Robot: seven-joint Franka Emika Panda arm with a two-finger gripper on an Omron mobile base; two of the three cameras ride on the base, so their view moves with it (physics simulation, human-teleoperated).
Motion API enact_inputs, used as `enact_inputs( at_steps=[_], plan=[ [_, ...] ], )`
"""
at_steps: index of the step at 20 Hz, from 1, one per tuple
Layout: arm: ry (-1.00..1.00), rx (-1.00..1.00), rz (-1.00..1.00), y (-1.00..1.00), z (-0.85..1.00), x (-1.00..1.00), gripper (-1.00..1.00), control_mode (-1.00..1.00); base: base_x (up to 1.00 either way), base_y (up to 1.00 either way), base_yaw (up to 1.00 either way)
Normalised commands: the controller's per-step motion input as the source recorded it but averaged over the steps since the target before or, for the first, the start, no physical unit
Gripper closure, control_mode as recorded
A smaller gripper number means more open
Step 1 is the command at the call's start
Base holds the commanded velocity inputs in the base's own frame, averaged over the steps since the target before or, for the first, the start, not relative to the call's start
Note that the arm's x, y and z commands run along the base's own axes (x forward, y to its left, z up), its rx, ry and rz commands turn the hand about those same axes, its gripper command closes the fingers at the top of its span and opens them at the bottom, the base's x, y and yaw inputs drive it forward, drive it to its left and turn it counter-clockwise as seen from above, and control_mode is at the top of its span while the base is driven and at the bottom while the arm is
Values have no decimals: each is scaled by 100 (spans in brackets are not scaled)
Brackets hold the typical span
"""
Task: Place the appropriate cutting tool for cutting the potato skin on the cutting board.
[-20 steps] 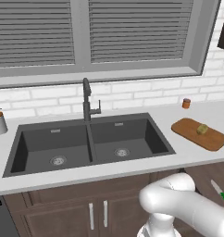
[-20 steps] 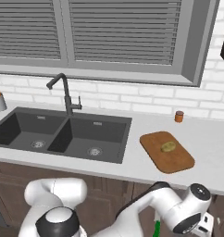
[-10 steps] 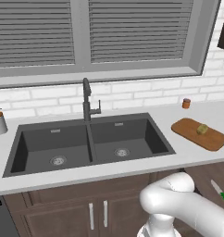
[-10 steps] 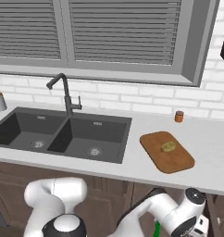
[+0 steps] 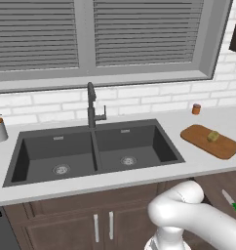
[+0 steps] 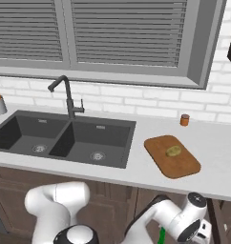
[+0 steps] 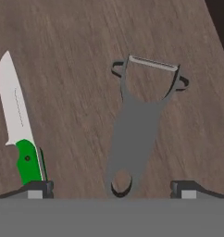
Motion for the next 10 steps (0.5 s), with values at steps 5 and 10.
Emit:
enact_inputs(
  at_steps=[5, 10],
  plan=[
    [3, 0, -1, 0, -40, 0, -100, -100, 0, 0, 0],
    [2, 0, 0, 0, -31, 0, -100, -100, 0, 0, 0]
  ],
)
